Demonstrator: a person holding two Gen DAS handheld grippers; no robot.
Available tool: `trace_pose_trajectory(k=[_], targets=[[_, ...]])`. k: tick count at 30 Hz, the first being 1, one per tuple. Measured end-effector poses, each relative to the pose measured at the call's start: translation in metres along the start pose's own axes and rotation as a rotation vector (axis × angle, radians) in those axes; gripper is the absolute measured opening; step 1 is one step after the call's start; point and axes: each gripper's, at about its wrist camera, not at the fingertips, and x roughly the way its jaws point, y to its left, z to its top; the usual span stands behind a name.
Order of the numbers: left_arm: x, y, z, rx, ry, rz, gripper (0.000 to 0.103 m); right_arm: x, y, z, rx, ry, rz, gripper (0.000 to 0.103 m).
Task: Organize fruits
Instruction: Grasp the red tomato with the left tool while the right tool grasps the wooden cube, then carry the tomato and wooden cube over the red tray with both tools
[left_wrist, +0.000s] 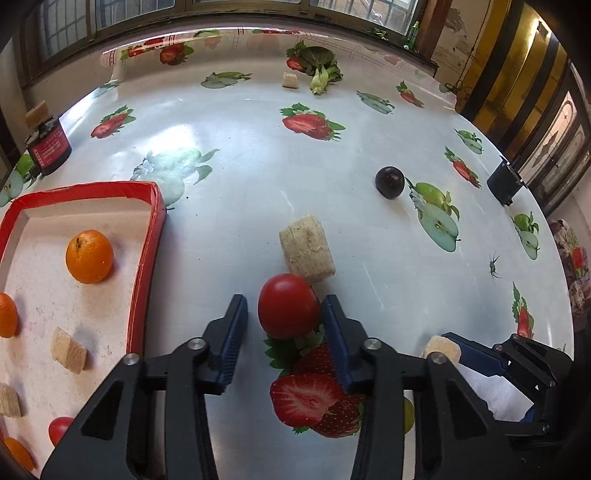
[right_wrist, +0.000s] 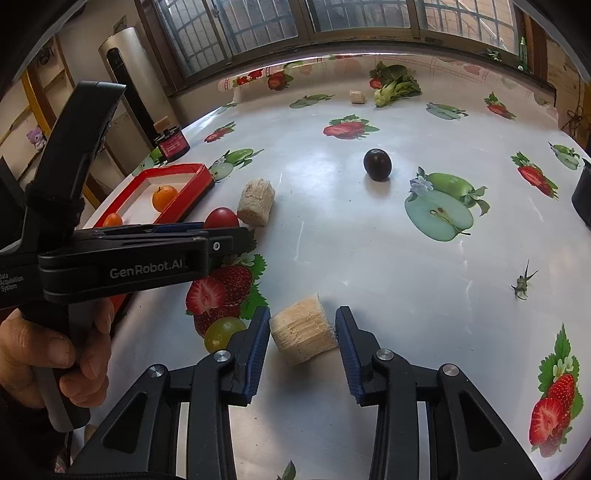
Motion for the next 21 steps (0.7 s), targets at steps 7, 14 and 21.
trace_pose_trajectory(k=[7, 14, 21], targets=[[-0.011, 0.006, -0.004, -0.001, -0.012, -0.021, 0.028, -0.012, 0.001, -0.001, 0.004, -0.022, -0.004, 0.037], [-0.038, 0.008, -0.019, -0.008, -0.049, -0.037, 0.028, -0.037, 0.002, 0.000, 0.015, -0.068, -0.014, 0.037], [-0.067, 0.009, -0.031, -0.003, -0.104, -0.013, 0.028, -0.052, 0.009, 0.000, 0.007, -0.091, -0.016, 0.037]])
